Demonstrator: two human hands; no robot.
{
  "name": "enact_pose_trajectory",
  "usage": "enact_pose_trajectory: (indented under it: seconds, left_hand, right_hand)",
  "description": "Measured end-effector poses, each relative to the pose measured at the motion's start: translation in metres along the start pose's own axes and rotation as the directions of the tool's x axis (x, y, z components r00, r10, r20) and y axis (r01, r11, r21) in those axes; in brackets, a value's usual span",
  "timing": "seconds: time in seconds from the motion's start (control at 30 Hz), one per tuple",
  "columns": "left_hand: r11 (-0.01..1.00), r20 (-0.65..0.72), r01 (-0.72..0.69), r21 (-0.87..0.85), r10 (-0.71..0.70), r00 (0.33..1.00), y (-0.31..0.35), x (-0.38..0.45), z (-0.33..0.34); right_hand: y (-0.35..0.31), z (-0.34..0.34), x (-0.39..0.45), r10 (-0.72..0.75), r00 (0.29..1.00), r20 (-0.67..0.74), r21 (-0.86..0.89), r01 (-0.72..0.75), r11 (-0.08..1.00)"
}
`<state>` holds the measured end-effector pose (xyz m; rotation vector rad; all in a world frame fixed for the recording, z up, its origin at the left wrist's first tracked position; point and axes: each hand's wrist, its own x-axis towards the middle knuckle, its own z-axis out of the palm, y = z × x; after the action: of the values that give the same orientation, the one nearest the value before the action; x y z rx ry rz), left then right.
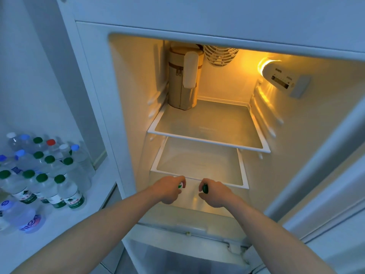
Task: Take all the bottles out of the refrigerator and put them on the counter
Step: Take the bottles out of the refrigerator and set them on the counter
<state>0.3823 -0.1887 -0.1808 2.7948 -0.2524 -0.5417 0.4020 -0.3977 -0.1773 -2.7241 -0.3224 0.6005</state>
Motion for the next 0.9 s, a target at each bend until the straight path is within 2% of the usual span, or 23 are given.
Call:
enact_pose_trajectory:
  seconds: [0.13, 0.43, 0.63, 0.77, 0.9]
  left_hand:
    - [1.0, -0.067, -0.016, 0.005, 0.016, 0.998, 0.003, -0.009, -0.005]
    - [0.999, -0.098, -0.034, 0.04, 0.038, 0.995, 0.021, -0.024, 0.002]
    - [0.997, -0.182, -0.007, 0.078, 0.021, 0.983, 0.03, -0.029, 0.005]
    - [0.995, -0.276, 0.046, 0.091, -0.019, 0.961, 0.047, -0.043, 0.005]
    - [0.994, -0.368, 0.063, 0.085, -0.028, 0.929, 0.066, -0.06, 0.004]
  right_hand:
    - [-0.003, -0.003, -0.009, -0.01, 0.992, -0.128, 0.042, 0.016, 0.999]
    - [-0.003, 0.004, -0.027, -0.025, 0.977, -0.213, 0.017, 0.029, 0.999]
    - [0.002, 0.003, -0.032, -0.032, 0.962, -0.273, 0.016, 0.038, 0.999]
    - [0.007, 0.0, -0.04, -0.001, 0.944, -0.33, 0.179, 0.064, 0.982]
    - [0.007, -0.007, -0.056, -0.018, 0.898, -0.439, 0.33, 0.18, 0.926]
